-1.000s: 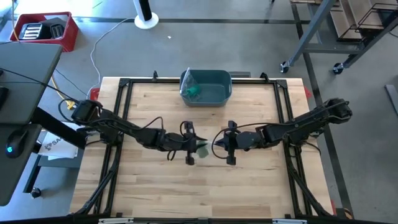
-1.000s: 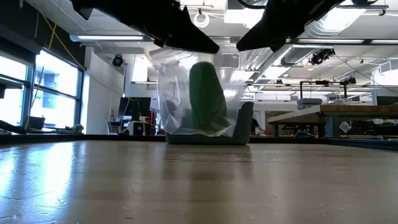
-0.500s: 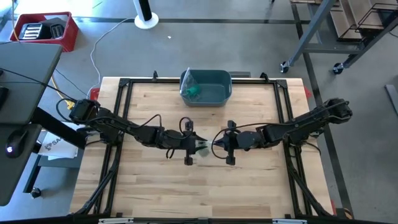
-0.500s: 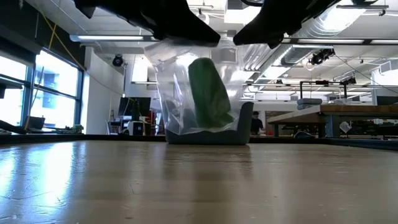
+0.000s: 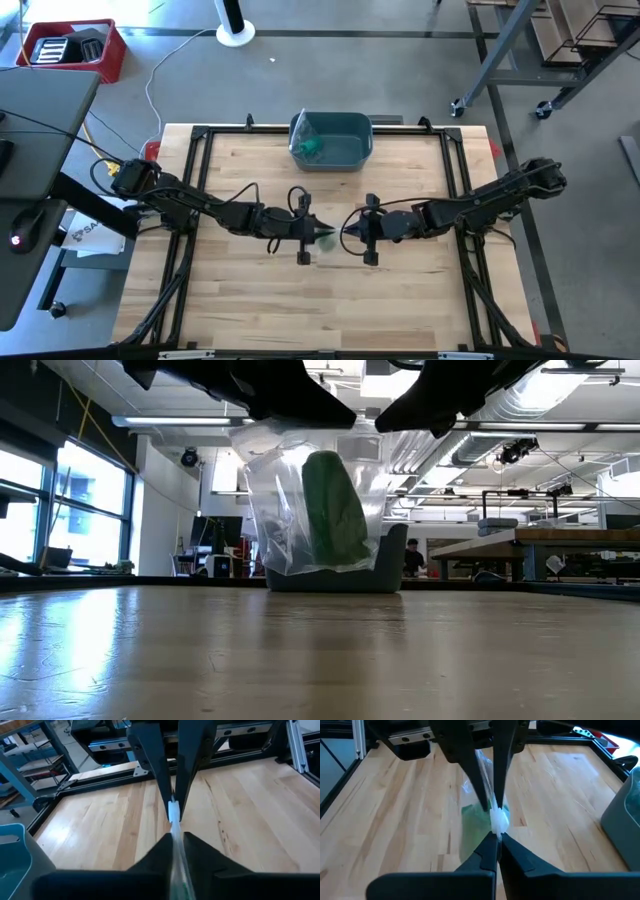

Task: Roll bandage
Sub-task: Close the transparent zip bag

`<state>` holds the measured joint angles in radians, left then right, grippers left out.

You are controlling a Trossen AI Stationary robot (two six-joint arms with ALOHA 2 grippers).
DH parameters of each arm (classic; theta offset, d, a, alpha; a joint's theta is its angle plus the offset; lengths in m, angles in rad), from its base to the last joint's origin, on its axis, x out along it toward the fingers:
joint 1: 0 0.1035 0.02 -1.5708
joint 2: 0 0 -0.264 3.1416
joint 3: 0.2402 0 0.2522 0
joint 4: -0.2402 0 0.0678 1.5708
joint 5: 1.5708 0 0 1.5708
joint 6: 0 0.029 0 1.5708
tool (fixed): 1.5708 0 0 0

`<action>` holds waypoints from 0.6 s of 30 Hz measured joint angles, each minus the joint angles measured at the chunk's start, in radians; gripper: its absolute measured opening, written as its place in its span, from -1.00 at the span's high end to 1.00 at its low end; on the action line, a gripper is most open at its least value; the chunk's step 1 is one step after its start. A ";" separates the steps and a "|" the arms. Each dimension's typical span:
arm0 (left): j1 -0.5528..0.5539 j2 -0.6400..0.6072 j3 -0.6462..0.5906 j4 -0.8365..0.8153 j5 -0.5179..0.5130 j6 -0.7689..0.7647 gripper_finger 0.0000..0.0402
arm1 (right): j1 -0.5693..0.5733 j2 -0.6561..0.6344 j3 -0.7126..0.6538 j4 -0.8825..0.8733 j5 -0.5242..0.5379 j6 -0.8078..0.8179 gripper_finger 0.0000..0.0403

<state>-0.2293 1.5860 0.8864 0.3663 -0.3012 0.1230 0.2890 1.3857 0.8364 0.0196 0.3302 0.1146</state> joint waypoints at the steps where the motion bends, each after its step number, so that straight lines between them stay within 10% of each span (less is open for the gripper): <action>1: 0.000 0.000 0.000 -0.001 0.000 0.002 0.86 | 0.000 0.000 0.000 0.000 0.000 0.000 1.00; 11: 0.000 0.000 -0.005 -0.004 -0.001 -0.005 0.99 | 0.000 0.000 0.000 -0.004 0.000 -0.029 0.97; 18: -0.001 0.000 -0.006 -0.022 -0.001 -0.014 0.99 | 0.000 -0.006 0.000 0.019 0.005 -0.034 0.57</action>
<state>-0.2298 1.5864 0.8803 0.3445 -0.3020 0.1089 0.2890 1.3792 0.8364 0.0384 0.3352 0.0811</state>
